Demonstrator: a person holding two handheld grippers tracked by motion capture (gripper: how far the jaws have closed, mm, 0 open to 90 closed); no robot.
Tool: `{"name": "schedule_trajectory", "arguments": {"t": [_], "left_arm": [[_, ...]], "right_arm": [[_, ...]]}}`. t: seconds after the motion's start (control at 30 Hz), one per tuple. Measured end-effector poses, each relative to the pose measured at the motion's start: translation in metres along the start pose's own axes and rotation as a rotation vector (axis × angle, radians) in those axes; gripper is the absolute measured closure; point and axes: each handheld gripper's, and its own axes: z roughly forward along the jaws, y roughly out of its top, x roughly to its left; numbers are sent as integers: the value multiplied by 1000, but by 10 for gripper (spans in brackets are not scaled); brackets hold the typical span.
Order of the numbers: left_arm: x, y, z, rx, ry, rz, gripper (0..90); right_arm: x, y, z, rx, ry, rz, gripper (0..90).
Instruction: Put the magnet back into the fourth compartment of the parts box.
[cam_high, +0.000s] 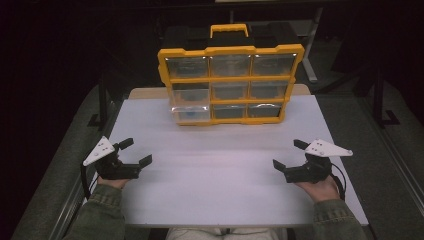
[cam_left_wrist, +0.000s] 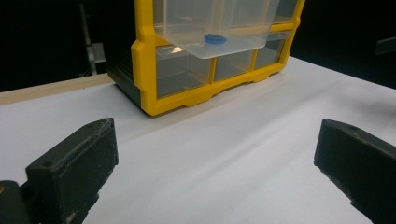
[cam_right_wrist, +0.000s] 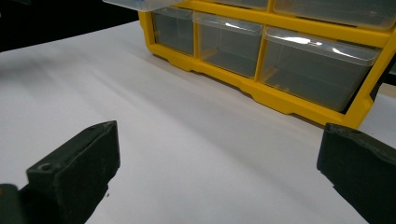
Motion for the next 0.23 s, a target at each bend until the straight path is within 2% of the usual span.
{"name": "schedule_trajectory", "arguments": {"t": [0.07, 0.23], "left_arm": [[-1, 0, 0, -1, 12, 10, 0], [-1, 0, -3, -31, 5, 4, 0]], "right_arm": [[0, 0, 0, 1, 0, 0, 0], [0, -1, 1, 8, 3, 5, 0]]}}
